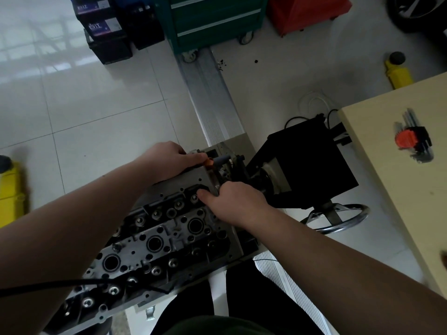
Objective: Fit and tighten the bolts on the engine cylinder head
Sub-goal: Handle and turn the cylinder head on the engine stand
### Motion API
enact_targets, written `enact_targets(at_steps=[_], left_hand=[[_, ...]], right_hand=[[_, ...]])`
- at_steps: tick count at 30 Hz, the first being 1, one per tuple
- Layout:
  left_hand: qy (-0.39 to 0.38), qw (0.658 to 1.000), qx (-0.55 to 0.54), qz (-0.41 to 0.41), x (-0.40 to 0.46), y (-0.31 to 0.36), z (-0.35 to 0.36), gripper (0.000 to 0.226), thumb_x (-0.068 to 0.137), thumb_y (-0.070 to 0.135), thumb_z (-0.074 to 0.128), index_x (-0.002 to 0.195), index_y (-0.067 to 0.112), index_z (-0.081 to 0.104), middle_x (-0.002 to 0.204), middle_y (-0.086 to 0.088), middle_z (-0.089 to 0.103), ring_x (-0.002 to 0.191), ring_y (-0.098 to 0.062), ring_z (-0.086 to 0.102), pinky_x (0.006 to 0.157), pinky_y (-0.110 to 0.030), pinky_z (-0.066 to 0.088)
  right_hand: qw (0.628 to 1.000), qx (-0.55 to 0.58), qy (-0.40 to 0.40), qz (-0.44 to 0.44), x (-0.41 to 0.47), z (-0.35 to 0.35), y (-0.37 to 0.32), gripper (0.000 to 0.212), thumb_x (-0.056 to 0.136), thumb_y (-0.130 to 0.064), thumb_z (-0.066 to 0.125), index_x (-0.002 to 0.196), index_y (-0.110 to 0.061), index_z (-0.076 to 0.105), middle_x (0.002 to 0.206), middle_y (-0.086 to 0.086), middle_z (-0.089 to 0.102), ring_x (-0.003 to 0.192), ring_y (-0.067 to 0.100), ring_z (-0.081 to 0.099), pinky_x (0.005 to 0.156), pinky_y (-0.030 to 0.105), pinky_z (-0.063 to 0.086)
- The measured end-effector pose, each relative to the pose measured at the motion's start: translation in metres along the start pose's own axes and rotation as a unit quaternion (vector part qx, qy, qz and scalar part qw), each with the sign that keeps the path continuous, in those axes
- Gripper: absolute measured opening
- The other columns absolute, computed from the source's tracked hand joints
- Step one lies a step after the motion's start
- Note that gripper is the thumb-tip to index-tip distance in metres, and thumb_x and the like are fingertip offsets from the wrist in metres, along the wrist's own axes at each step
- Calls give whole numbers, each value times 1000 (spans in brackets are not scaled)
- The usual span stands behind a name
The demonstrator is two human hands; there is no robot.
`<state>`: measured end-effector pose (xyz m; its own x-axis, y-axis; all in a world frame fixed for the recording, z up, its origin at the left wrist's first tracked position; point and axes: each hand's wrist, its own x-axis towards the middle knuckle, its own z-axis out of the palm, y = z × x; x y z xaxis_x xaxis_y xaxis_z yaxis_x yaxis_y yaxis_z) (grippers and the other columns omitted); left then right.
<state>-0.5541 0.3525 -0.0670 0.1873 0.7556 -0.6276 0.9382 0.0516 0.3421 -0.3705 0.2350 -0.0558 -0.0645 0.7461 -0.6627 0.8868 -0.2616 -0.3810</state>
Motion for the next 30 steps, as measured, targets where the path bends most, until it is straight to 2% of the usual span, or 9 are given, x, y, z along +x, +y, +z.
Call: enact_targets(at_steps=[8,15,18,20,22,23,25,27,30], left_hand=[[3,998,59,15,-4,3,6,90,74,99,30,87,21,73,82,-4,71,77,-20,66,77,-39,57],[-16,998,58,4,2,5,6,86,78,96,36,87,18,71,85,-5,70,78,-20,65,70,-35,50],[-16,999,34,-9,-1,6,4,86,76,96,42,90,18,72,90,-6,72,80,-21,67,69,-34,51],[-14,1000,23,-7,-8,9,1,91,77,95,46,111,16,73,111,-8,73,97,-24,68,78,-37,53],[25,999,13,31,-20,8,-3,97,81,92,47,145,19,57,146,-8,57,129,-29,57,102,-43,49],[59,997,5,58,-31,4,-4,96,84,90,45,152,23,49,155,-5,48,139,-29,49,111,-46,43],[145,983,19,112,-59,-11,-3,84,90,86,36,153,31,44,160,0,42,147,-26,37,120,-51,33],[208,967,64,133,-92,-30,10,75,96,81,28,154,33,40,162,0,37,154,-26,24,126,-55,19],[202,968,102,109,-133,-53,40,78,99,77,19,161,31,27,169,-5,24,159,-31,10,127,-61,3]], right_hand=[[997,-63,47,-23,-9,13,6,79,82,-90,13,84,-25,59,74,-6,55,72,23,55,61,35,36],[997,-65,39,-27,-6,8,4,74,89,-85,18,87,-22,58,90,2,64,85,28,62,71,38,46],[996,-83,39,-20,-8,9,2,78,90,-84,16,96,-21,61,98,5,68,92,29,65,72,39,46],[991,-106,83,-22,-13,11,0,75,90,-83,16,108,-22,56,104,4,68,95,30,66,71,40,44],[977,-100,181,-54,-23,16,-1,70,93,-77,23,130,-22,48,120,4,64,107,29,61,80,43,45],[968,-89,221,-73,-29,20,0,70,95,-73,26,139,-21,44,128,4,60,114,28,58,87,44,45],[955,-73,268,-101,-40,35,5,72,99,-68,30,150,-18,39,144,3,52,127,26,50,99,44,42],[955,-72,266,-106,-47,50,8,74,102,-65,30,157,-16,34,153,4,47,138,25,43,107,45,39],[952,-51,279,-113,-48,59,6,72,102,-60,34,157,-12,37,147,5,56,136,26,45,107,46,40]])
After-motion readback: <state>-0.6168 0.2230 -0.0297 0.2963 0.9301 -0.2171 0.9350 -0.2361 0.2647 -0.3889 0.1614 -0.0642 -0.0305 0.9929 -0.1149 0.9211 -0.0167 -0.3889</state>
